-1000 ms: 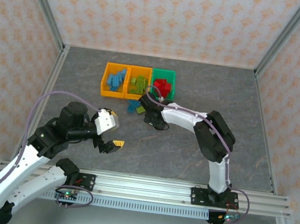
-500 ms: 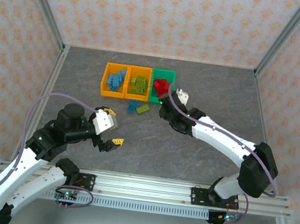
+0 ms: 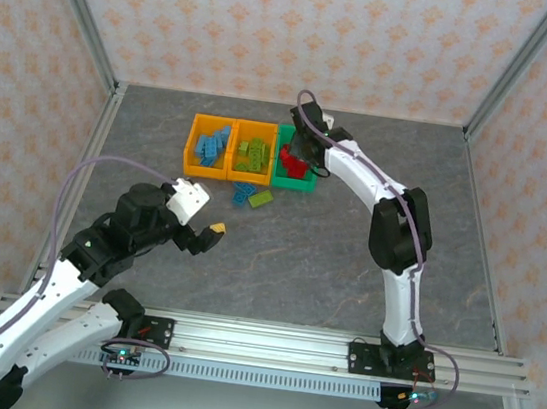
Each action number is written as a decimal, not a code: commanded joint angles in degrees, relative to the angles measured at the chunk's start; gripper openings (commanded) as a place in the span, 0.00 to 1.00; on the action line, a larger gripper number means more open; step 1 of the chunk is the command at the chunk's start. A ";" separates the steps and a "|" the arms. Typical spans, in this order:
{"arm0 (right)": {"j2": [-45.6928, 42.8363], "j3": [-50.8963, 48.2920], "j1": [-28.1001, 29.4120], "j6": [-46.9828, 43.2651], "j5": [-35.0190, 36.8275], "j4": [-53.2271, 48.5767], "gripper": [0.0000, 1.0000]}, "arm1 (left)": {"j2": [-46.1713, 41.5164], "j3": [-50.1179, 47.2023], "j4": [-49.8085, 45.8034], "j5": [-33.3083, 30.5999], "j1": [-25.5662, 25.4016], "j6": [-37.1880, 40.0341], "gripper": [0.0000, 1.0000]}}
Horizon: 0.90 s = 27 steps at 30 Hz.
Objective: Sort the legos into containers by color
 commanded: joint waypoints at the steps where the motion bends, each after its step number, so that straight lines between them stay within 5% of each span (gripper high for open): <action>1: -4.56 3.56 0.17 -1.34 -1.81 -6.12 0.57 | 2.10 1.59 0.62 -2.94 -0.21 -4.32 1.00; 9: -30.70 -18.00 0.23 -4.59 -16.04 -4.45 0.63 | 13.29 11.13 -5.25 -3.15 -0.55 -22.13 0.95; 13: -47.16 -31.34 0.39 -5.72 -24.20 -3.85 0.71 | 20.56 13.84 -4.05 -3.34 -2.43 -24.44 0.94; 19: -67.36 -43.50 0.40 -4.59 -27.42 -3.58 0.93 | 37.21 21.60 -4.50 -6.88 -6.98 -24.99 0.87; 27: -72.46 -44.54 0.32 -5.00 -24.09 -7.13 0.99 | 60.12 34.29 -5.44 -12.02 -7.31 -19.00 0.83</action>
